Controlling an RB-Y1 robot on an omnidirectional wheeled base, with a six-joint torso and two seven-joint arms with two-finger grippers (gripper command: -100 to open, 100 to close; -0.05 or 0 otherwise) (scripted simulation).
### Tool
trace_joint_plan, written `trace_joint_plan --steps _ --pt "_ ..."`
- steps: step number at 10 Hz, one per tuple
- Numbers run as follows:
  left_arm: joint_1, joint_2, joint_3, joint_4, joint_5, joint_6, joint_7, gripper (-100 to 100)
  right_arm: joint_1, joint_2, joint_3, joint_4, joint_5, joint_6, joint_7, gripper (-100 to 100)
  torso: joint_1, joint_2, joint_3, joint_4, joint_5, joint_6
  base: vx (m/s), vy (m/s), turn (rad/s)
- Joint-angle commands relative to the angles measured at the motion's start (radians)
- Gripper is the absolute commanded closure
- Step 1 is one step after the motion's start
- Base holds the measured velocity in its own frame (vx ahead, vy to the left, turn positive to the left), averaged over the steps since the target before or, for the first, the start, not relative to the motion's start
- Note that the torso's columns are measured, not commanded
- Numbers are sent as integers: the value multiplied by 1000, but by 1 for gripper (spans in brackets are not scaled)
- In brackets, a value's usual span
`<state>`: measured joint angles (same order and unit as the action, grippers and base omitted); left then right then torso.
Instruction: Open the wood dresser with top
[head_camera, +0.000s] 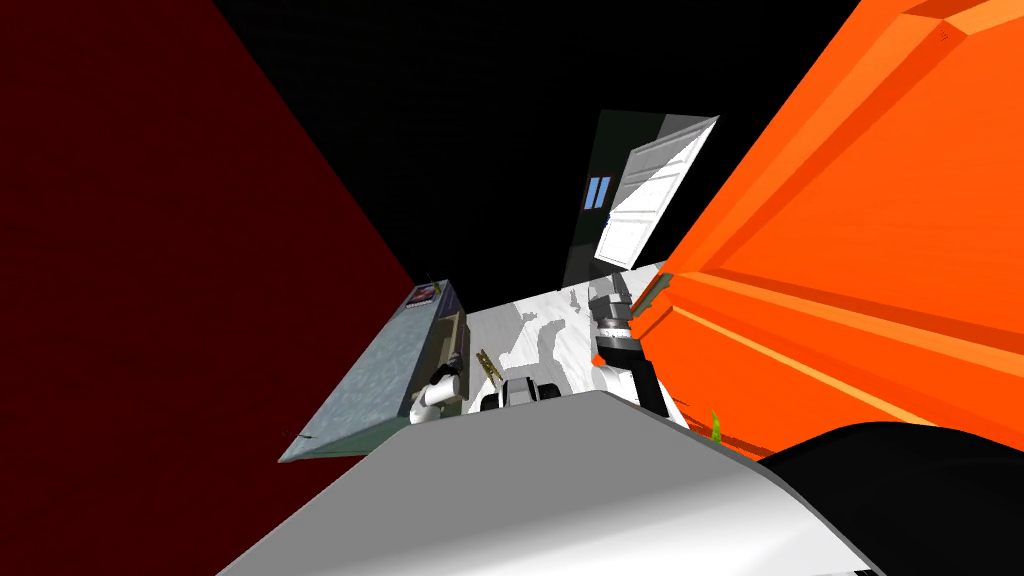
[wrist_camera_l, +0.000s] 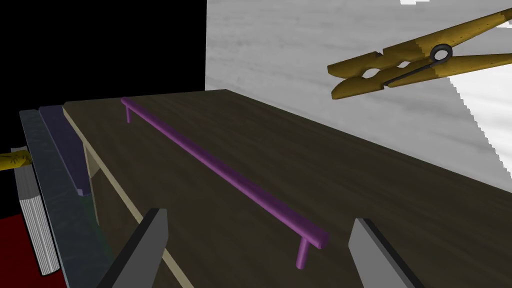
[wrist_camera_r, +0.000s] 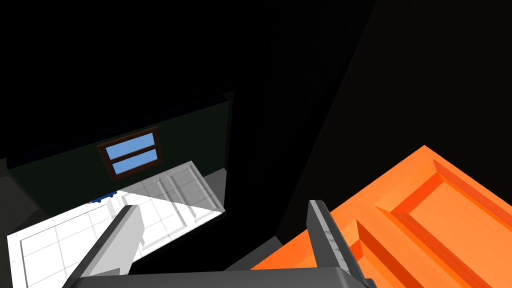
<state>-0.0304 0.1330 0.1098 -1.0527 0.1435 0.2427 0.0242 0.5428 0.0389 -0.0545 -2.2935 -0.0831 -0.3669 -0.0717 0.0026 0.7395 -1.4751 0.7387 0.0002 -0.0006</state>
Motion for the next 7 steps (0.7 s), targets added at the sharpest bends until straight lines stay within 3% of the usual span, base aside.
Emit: trace_joint_plan --steps 1,4,5,6,7 --pt "4 13 3 -66 10 66 2 -100 0 0 0 0 0 0 0 0 -3 -2 -1 -1 0 0 -40 -4 -3" --pt "2 27 7 -132 21 137 4 -100 0 0 0 0 0 0 0 0 -4 -2 -1 -1 -1 1 -33 -19 -4" --pt "6 21 7 -118 16 116 3 -100 0 0 0 0 0 0 0 0 -3 -2 -1 -1 0 1 -15 -11 -1" --pt "6 21 7 -121 16 121 3 0 0 0 0 0 0 0 0 0 -2 -2 -1 -1 0 1 0 0 0" --pt "6 21 7 -120 16 121 3 0 0 0 0 0 0 0 0 0 -2 -3 -2 -1 0 1 0 0 0"
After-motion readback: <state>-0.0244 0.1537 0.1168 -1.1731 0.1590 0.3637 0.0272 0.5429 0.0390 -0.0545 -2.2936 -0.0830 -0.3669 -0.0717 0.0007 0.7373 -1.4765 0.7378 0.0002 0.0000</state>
